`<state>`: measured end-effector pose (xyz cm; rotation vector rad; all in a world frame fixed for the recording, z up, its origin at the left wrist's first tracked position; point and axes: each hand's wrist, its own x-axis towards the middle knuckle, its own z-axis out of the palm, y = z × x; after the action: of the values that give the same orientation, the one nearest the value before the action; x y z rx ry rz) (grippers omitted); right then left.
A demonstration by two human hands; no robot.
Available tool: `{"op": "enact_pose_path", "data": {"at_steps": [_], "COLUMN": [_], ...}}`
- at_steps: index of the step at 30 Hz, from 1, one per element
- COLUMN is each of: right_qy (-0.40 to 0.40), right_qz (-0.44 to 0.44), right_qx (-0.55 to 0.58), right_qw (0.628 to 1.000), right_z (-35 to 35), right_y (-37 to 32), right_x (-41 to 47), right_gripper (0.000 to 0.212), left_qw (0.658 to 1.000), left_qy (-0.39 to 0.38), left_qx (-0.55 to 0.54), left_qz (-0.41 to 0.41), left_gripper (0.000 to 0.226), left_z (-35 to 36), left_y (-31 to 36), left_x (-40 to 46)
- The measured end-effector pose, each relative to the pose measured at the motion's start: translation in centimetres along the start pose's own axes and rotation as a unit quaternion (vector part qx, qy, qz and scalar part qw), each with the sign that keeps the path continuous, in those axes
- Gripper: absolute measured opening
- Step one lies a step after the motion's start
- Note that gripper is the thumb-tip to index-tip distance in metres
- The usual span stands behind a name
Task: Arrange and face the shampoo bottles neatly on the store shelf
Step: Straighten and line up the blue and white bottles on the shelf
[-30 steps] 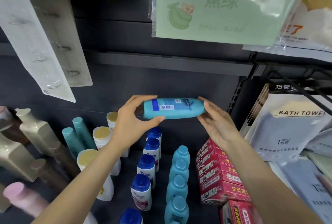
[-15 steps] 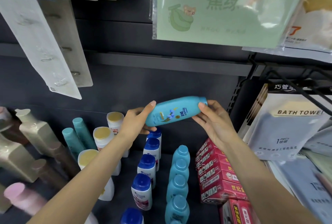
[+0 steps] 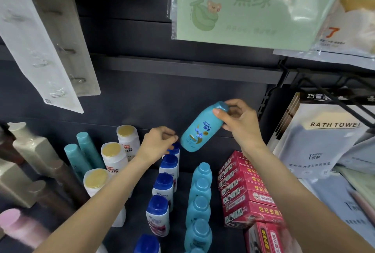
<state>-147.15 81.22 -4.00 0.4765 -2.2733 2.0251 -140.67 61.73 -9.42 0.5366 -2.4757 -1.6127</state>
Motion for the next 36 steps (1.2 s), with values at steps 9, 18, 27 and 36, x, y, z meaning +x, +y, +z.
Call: {"op": "enact_pose_path", "data": {"at_steps": [9, 18, 27, 36], "right_qy": [-0.046, -0.088, -0.124, -0.146], "right_qz": [-0.04, 0.035, 0.082, 0.089], "right_qx": [-0.136, -0.228, -0.292, -0.341], "right_qw": [0.989, 0.969, 0.945, 0.924], "right_z": [1.1, 2.4, 3.0, 3.3], "right_y": [3.6, 8.1, 10.3, 11.7], "right_x": [0.7, 0.6, 0.5, 0.2], "right_gripper": [0.021, 0.023, 0.024, 0.024], "left_qw": [0.93, 0.914, 0.922, 0.924], "left_qy": [-0.03, -0.124, -0.128, -0.127], "left_qx": [0.326, 0.356, 0.335, 0.33], "left_qz": [0.165, 0.152, 0.148, 0.144], "left_gripper": [0.039, 0.048, 0.048, 0.047], "left_z": [-0.2, -0.2, 0.1, 0.2], "left_y": [-3.9, -5.8, -6.1, -6.0], "left_x": [1.6, 1.5, 1.5, 1.7]}}
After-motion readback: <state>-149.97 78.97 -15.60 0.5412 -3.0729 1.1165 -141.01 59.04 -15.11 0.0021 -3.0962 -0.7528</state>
